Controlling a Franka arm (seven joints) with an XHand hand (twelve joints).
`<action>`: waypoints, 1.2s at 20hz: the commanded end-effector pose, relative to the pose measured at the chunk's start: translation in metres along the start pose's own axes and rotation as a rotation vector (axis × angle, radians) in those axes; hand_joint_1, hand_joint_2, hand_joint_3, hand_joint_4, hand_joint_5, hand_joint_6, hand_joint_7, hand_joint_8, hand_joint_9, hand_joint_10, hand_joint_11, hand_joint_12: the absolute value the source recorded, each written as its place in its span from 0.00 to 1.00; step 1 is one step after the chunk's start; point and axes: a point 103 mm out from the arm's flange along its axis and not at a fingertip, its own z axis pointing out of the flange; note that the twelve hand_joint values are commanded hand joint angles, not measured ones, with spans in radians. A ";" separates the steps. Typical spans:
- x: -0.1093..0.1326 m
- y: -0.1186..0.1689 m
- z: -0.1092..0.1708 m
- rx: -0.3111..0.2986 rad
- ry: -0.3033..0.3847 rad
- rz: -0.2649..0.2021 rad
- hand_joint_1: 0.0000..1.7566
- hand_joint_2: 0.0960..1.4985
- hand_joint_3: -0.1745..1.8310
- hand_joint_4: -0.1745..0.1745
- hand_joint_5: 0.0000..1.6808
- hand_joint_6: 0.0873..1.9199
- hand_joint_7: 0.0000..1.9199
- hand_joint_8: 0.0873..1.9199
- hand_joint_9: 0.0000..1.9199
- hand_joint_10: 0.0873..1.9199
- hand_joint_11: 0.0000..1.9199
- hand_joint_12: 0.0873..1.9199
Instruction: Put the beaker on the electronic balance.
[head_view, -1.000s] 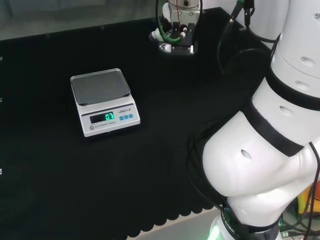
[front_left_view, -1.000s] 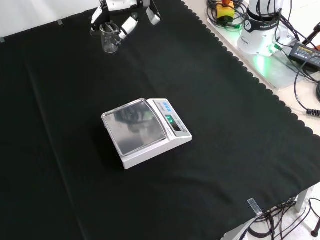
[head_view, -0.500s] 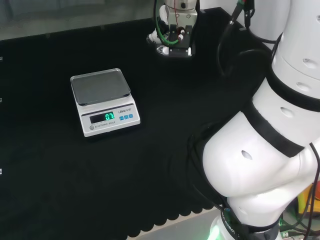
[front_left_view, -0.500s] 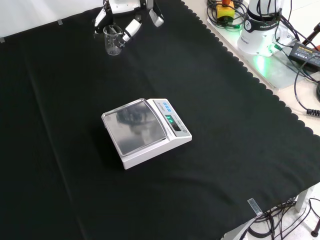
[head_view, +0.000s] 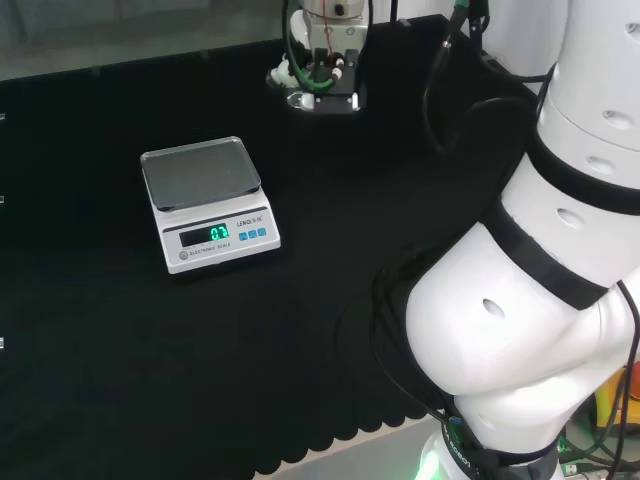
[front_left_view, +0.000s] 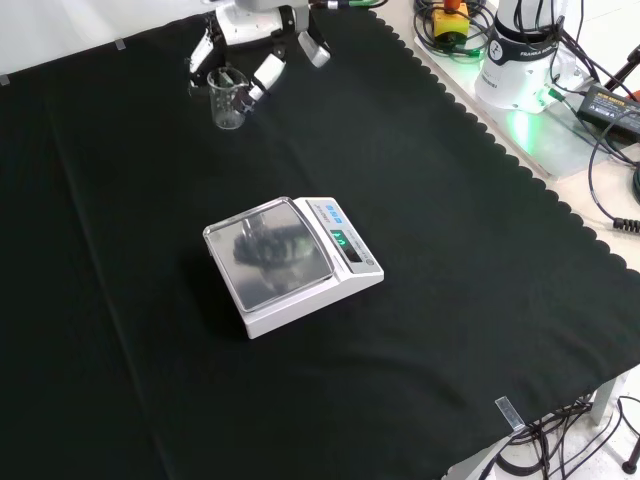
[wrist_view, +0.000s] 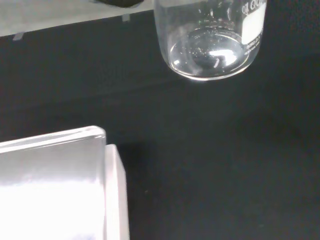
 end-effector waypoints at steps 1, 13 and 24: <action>0.035 0.005 0.010 0.020 0.014 -0.052 0.70 0.77 0.00 0.05 0.47 0.37 0.48 0.36 0.70 0.05 0.71 0.29; 0.099 0.000 0.045 0.082 0.062 -0.166 0.70 0.77 0.00 0.05 0.47 0.37 0.48 0.36 0.71 0.05 0.71 0.29; 0.133 -0.008 0.078 0.099 0.104 -0.207 0.70 0.77 0.00 0.05 0.47 0.37 0.48 0.36 0.71 0.04 0.71 0.28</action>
